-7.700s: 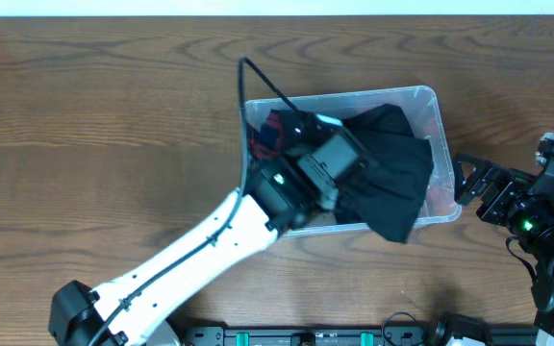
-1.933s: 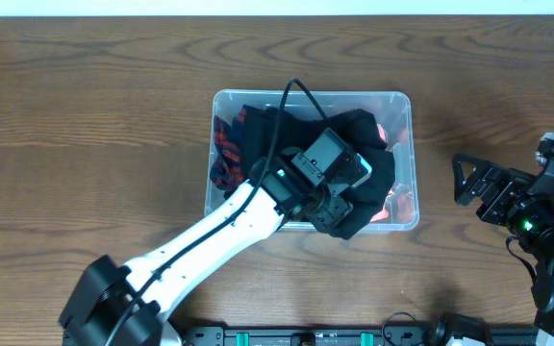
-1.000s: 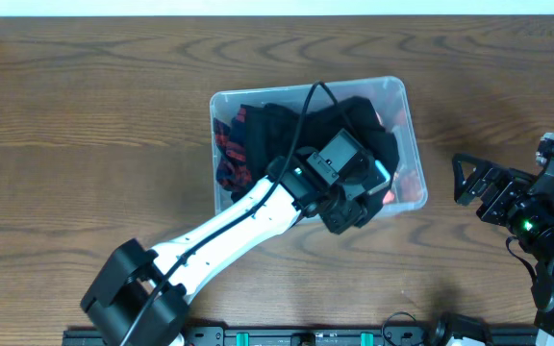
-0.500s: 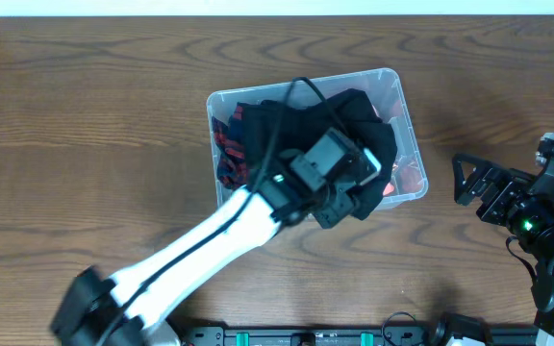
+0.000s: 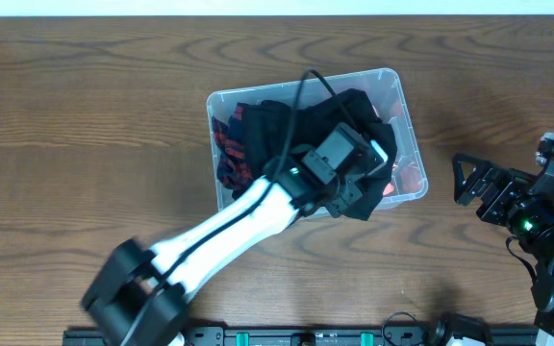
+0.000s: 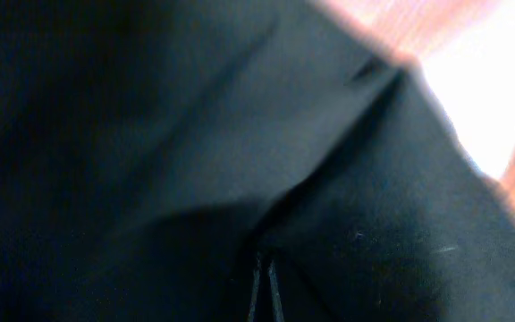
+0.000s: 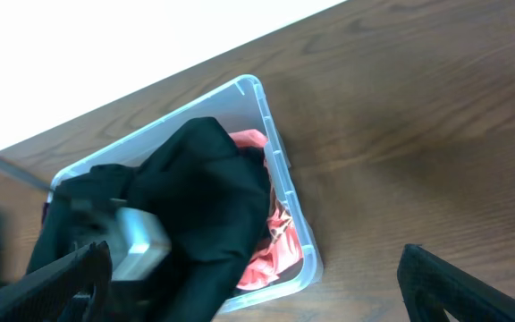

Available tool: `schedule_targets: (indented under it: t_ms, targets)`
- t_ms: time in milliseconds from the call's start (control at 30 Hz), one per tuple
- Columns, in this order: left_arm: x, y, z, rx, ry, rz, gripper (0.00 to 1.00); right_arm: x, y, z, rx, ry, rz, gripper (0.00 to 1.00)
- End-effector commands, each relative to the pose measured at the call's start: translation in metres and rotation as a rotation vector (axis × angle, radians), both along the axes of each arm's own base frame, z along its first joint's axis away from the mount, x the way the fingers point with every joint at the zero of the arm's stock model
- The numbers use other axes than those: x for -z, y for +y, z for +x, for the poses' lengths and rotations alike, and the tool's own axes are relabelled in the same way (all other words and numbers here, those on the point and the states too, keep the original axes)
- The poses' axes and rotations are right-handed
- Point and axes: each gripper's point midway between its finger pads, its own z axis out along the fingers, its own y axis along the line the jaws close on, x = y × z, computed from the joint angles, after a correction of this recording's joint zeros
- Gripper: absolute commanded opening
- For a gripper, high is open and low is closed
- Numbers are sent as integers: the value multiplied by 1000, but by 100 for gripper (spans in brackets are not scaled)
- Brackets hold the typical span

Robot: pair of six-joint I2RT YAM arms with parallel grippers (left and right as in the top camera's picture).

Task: Pack container

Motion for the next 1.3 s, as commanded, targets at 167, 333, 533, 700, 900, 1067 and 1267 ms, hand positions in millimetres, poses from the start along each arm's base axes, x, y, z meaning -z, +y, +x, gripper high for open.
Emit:
schedule_targets:
  t_ms: [167,333,533,700,900,1067,1267]
  targets:
    - [73,10,-6,8,120,144,6,-3,-3,0,13,-8,-4,99]
    - [59,17,-13,4,131,152,6,-4,-3,0,13,-9,-4,99]
    - [-30,27,-20,-13,21,26,17,-3,-3,0,13,-9,-4,99]
    - [-111,62,1,-150,-234,-35,53,-3,-3,0,13,-8,-4,99]
    - [-100,114,43,-321,-233,20,52,-3,-3,0,13,-9,-4,99]
    - [-21,139,65,-393,3,93,52,-3,-3,0,13,-8,-4,99]
    - [56,165,66,-486,194,227,50,-4,-3,0,13,-9,-4,99]
